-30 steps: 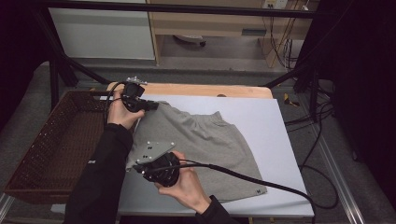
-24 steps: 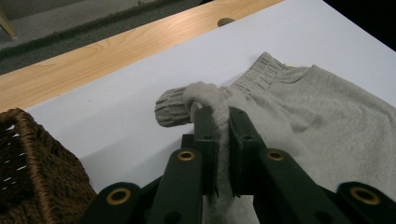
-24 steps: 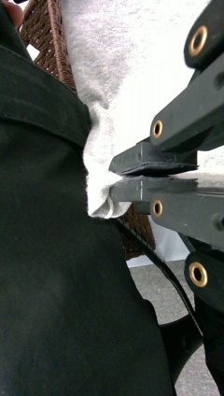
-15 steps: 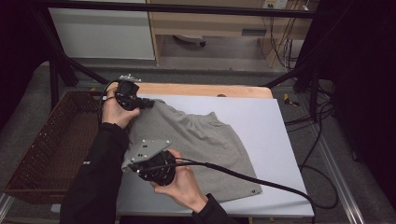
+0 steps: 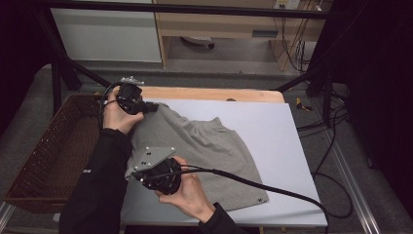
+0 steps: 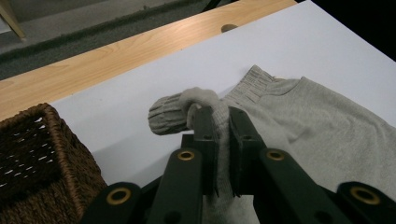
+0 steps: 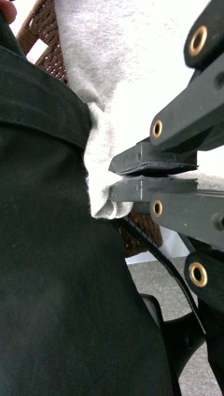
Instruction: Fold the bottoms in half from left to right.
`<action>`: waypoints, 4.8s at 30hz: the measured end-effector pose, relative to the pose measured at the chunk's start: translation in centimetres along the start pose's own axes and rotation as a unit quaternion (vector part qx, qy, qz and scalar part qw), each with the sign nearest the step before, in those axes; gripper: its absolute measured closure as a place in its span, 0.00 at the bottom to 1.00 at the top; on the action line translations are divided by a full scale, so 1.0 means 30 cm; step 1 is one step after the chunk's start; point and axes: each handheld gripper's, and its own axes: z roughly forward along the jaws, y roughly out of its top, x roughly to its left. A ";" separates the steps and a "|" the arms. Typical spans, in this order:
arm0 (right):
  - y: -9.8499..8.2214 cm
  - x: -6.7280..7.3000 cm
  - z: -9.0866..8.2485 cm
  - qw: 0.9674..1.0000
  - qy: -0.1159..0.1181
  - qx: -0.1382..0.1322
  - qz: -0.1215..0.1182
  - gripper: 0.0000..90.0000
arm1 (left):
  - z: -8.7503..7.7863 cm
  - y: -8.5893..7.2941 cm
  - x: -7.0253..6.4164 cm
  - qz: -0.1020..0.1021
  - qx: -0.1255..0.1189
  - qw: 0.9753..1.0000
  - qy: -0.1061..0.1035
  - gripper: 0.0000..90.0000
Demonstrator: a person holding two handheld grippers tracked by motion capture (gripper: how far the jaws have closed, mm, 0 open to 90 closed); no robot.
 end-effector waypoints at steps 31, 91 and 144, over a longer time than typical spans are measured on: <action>-0.244 -0.088 -0.142 0.997 -0.037 0.006 0.065 0.97 | 0.240 -0.005 -0.148 0.006 0.013 1.000 -0.017 0.93; -0.616 -0.183 -0.442 0.978 -0.129 0.033 0.158 0.96 | 0.602 -0.009 -0.360 0.056 0.021 0.997 -0.049 0.92; -0.658 -0.305 -0.404 0.962 -0.202 0.026 0.180 0.16 | 0.281 -0.340 -0.290 0.020 0.004 0.997 -0.076 0.08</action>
